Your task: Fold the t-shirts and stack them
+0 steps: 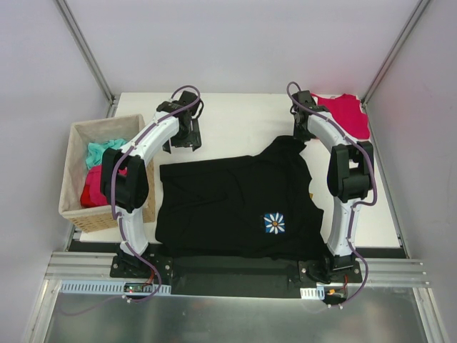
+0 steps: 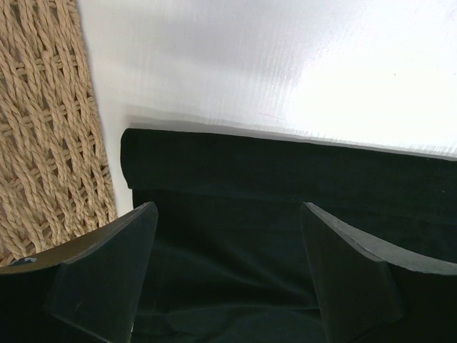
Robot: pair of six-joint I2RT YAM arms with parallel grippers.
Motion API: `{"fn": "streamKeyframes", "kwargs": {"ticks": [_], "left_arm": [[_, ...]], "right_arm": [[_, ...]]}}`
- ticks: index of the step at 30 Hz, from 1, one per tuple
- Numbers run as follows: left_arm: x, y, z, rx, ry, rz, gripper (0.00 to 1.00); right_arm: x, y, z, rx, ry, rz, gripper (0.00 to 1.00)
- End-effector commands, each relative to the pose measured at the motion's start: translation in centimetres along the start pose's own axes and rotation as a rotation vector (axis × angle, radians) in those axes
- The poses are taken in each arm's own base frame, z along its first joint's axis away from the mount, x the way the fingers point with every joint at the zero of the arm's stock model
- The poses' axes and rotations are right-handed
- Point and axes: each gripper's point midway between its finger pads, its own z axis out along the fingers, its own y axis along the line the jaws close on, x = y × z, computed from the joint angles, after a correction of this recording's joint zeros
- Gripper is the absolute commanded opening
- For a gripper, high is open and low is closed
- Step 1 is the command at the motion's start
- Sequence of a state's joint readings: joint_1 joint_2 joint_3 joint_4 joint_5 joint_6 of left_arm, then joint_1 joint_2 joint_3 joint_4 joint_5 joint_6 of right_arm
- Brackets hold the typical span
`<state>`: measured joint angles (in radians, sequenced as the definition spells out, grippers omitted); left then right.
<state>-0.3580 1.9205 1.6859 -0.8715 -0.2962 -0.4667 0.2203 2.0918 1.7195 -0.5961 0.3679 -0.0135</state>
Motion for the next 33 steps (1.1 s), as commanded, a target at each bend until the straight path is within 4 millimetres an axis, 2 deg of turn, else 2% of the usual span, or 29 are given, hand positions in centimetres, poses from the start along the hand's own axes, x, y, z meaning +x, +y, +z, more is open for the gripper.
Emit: {"fn": "streamKeyframes", "kwargs": {"ticks": [1, 13, 16, 18, 20, 21, 23, 25, 26, 27, 28, 30, 33], "left_arm": [[0.1, 0.6, -0.2, -0.005, 0.002, 0.003, 0.81], [0.0, 0.5, -0.1, 0.001, 0.005, 0.003, 0.81], [0.1, 0.5, -0.1, 0.001, 0.005, 0.001, 0.81], [0.1, 0.5, -0.1, 0.002, 0.006, 0.001, 0.81], [0.1, 0.4, -0.2, 0.007, 0.007, 0.002, 0.81], [0.1, 0.3, -0.1, 0.008, 0.009, 0.002, 0.81], [0.0, 0.2, -0.1, 0.011, 0.006, 0.000, 0.81], [0.0, 0.3, -0.1, 0.008, 0.007, 0.004, 0.81], [0.1, 0.3, 0.0, 0.009, 0.009, 0.003, 0.81], [0.1, 0.2, 0.0, 0.011, 0.009, 0.002, 0.81], [0.2, 0.3, 0.0, 0.010, 0.011, 0.003, 0.81], [0.2, 0.3, 0.0, 0.008, 0.012, 0.005, 0.81], [0.2, 0.4, -0.1, 0.007, 0.010, 0.008, 0.81]], "right_arm": [[0.3, 0.0, -0.3, -0.008, 0.014, 0.006, 0.01], [-1.2, 0.0, -2.2, -0.004, -0.039, -0.005, 0.01], [-2.6, 0.1, -3.4, -0.016, -0.070, 0.003, 0.01], [-4.3, 0.4, -5.0, -0.032, -0.114, 0.005, 0.01], [-5.2, 0.7, -6.2, -0.042, -0.130, -0.007, 0.01], [-6.9, 0.9, -7.5, -0.057, -0.173, 0.005, 0.01], [-8.0, 1.2, -8.8, -0.076, -0.198, 0.005, 0.01], [-10.0, 1.9, -10.1, -0.110, -0.242, 0.017, 0.01], [-10.2, 2.2, -10.2, -0.119, -0.236, 0.013, 0.01], [-10.2, 2.6, -9.4, -0.122, -0.221, 0.009, 0.01], [-11.4, 3.1, -10.1, -0.142, -0.248, 0.020, 0.01], [-11.6, 4.1, -9.9, -0.162, -0.250, 0.021, 0.01], [-11.2, 5.5, -8.3, -0.176, -0.226, 0.016, 0.01]]}}
